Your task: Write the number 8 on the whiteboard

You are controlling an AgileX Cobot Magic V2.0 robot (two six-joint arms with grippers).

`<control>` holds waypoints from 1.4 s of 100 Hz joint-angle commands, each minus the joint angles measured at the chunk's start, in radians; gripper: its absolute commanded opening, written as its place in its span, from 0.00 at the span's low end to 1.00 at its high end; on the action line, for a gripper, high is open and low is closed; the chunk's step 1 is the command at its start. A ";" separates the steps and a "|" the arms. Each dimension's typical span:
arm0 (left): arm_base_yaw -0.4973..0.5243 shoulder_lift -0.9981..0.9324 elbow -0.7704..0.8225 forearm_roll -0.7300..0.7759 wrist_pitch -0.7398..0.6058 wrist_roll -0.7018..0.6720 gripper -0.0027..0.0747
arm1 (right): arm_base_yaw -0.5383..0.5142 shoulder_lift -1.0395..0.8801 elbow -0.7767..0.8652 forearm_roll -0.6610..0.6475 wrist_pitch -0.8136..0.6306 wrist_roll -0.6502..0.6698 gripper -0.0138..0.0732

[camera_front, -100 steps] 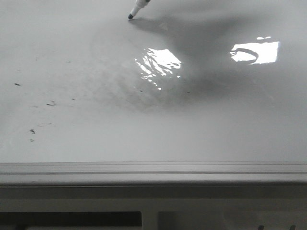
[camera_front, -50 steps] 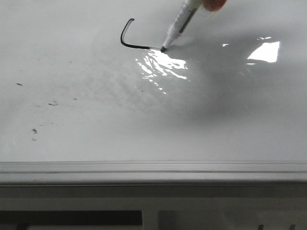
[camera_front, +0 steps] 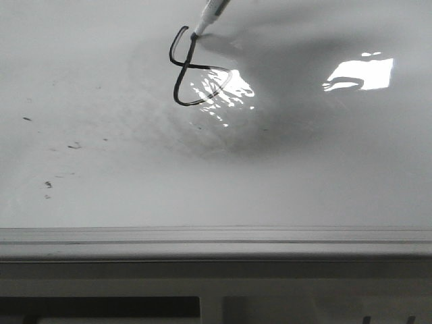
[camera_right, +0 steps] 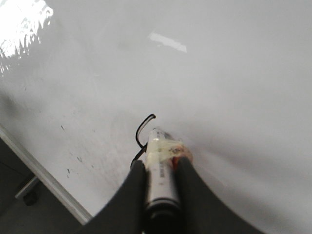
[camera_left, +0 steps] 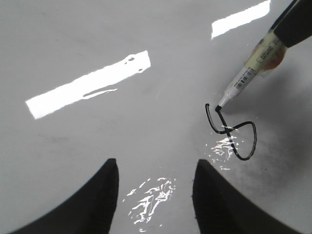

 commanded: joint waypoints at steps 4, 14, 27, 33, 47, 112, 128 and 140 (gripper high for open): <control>0.001 0.000 -0.033 -0.012 -0.066 -0.011 0.45 | -0.017 0.000 -0.030 -0.055 -0.102 0.005 0.10; -0.005 0.004 -0.033 -0.002 -0.064 -0.011 0.45 | 0.004 0.000 -0.030 -0.051 -0.120 0.000 0.10; -0.040 0.038 -0.033 0.075 -0.066 -0.011 0.45 | 0.074 -0.017 -0.030 -0.053 -0.131 -0.008 0.10; -0.070 0.062 -0.033 0.079 -0.083 -0.011 0.45 | 0.109 -0.021 -0.030 -0.051 -0.107 -0.008 0.10; -0.138 0.136 -0.033 0.079 -0.161 -0.011 0.45 | 0.182 -0.019 -0.030 -0.051 -0.030 -0.008 0.10; -0.235 0.389 -0.033 0.098 -0.322 -0.011 0.45 | 0.281 0.059 -0.030 0.055 0.036 -0.001 0.10; -0.235 0.391 -0.033 0.098 -0.320 -0.011 0.39 | 0.281 0.059 -0.030 0.069 0.037 -0.001 0.10; -0.235 0.391 -0.033 0.098 -0.313 -0.011 0.14 | 0.281 0.059 -0.030 0.073 0.024 -0.001 0.10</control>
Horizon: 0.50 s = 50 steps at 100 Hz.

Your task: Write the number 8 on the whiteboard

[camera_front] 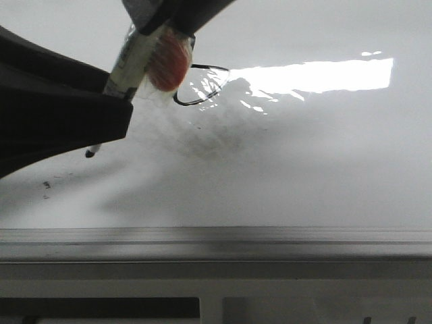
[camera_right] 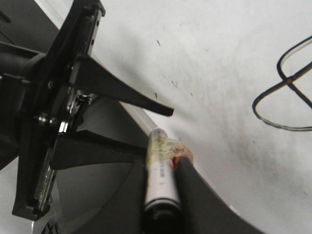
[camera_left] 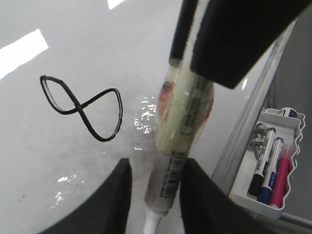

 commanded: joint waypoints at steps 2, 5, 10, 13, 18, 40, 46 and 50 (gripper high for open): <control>-0.007 -0.004 -0.033 -0.015 -0.073 -0.010 0.11 | 0.001 -0.019 -0.030 0.006 -0.069 -0.006 0.10; -0.007 -0.004 -0.033 -0.015 -0.073 -0.010 0.03 | 0.001 -0.019 -0.030 0.006 -0.069 -0.006 0.10; -0.007 -0.004 -0.033 -0.014 -0.073 -0.010 0.01 | 0.001 -0.019 -0.030 0.008 -0.069 -0.006 0.10; -0.007 -0.004 -0.033 -0.014 -0.073 -0.010 0.01 | 0.001 -0.019 -0.030 0.008 -0.069 -0.006 0.10; -0.007 -0.004 -0.033 -0.014 -0.073 -0.010 0.01 | 0.001 -0.019 -0.030 0.008 -0.069 -0.006 0.10; -0.007 -0.004 -0.033 -0.021 -0.059 -0.021 0.01 | 0.001 -0.019 -0.030 0.006 -0.069 -0.006 0.43; -0.007 -0.007 -0.033 -0.046 -0.021 -0.036 0.01 | 0.001 -0.019 -0.030 -0.004 -0.070 -0.006 0.52; -0.007 -0.015 -0.033 -0.075 0.017 -0.057 0.01 | 0.001 -0.019 -0.030 -0.006 -0.064 -0.006 0.54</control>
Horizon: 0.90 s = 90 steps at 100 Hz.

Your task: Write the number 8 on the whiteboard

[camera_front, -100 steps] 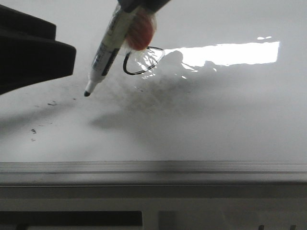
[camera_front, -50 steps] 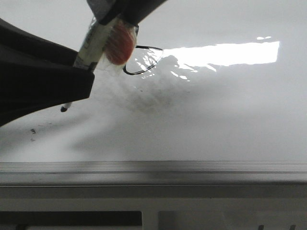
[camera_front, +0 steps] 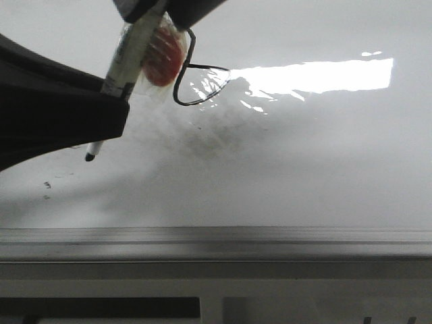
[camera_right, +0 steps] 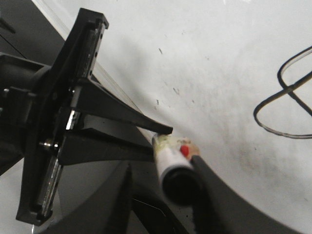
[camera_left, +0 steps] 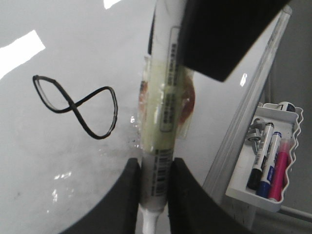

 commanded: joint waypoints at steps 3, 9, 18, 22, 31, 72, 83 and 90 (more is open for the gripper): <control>-0.004 -0.026 -0.033 -0.109 0.011 -0.062 0.01 | 0.001 -0.019 -0.030 -0.006 -0.046 -0.006 0.54; -0.004 -0.039 -0.033 -0.238 0.050 -0.063 0.01 | 0.001 -0.019 -0.030 -0.006 -0.039 -0.006 0.54; 0.000 -0.052 -0.033 -0.479 0.068 -0.063 0.01 | 0.001 -0.019 -0.030 -0.006 -0.031 -0.006 0.54; 0.002 -0.052 -0.033 -0.573 0.071 -0.063 0.01 | 0.001 -0.019 -0.030 -0.006 -0.031 -0.006 0.54; 0.018 -0.046 -0.033 -0.759 0.100 -0.061 0.01 | 0.001 -0.019 -0.030 -0.006 -0.031 -0.005 0.54; 0.041 -0.014 -0.033 -0.824 0.139 -0.061 0.01 | 0.001 -0.019 -0.030 0.001 -0.031 -0.001 0.54; 0.041 -0.014 -0.033 -0.824 0.139 -0.061 0.07 | 0.001 -0.019 -0.030 0.001 -0.029 -0.001 0.54; 0.041 -0.014 -0.033 -0.824 0.139 -0.061 0.24 | 0.001 -0.019 -0.030 0.001 -0.029 -0.001 0.54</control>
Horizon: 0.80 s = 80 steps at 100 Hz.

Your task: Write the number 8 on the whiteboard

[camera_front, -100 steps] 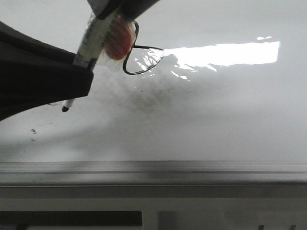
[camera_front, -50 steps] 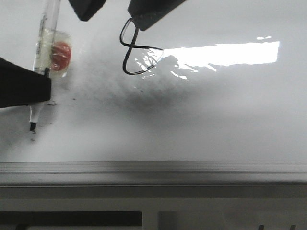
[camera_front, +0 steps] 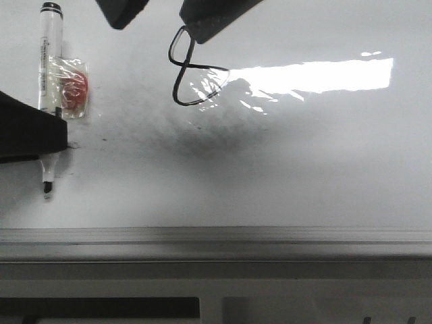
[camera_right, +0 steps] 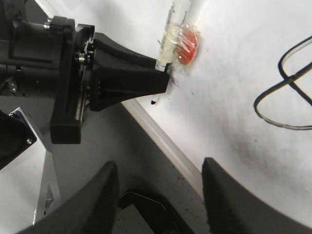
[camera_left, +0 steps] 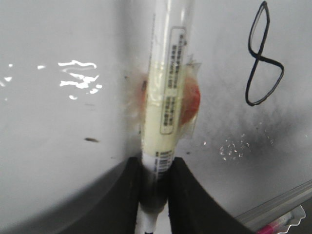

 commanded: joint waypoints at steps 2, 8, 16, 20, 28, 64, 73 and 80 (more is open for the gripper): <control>0.005 -0.002 -0.027 -0.017 -0.043 -0.011 0.30 | 0.001 -0.019 -0.030 -0.003 -0.050 -0.003 0.54; 0.005 -0.009 -0.027 -0.017 -0.043 -0.011 0.45 | 0.001 -0.019 -0.030 -0.003 -0.053 -0.003 0.54; 0.005 -0.026 -0.027 -0.017 -0.044 -0.011 0.58 | 0.001 -0.019 -0.030 -0.003 -0.057 -0.003 0.54; 0.005 -0.037 -0.027 -0.017 -0.044 -0.011 0.59 | 0.001 -0.019 -0.030 -0.003 -0.058 -0.003 0.54; 0.005 -0.066 -0.027 -0.017 -0.044 -0.011 0.59 | 0.001 -0.022 -0.030 -0.024 -0.054 -0.003 0.54; 0.005 -0.347 -0.023 0.156 -0.013 0.000 0.01 | 0.001 -0.175 0.085 -0.207 -0.251 -0.003 0.09; 0.005 -0.438 -0.013 0.224 -0.011 0.002 0.01 | 0.001 -0.274 0.207 -0.302 -0.408 -0.003 0.09; 0.005 -0.506 0.009 0.231 -0.006 0.002 0.01 | 0.001 -0.352 0.308 -0.326 -0.532 -0.003 0.09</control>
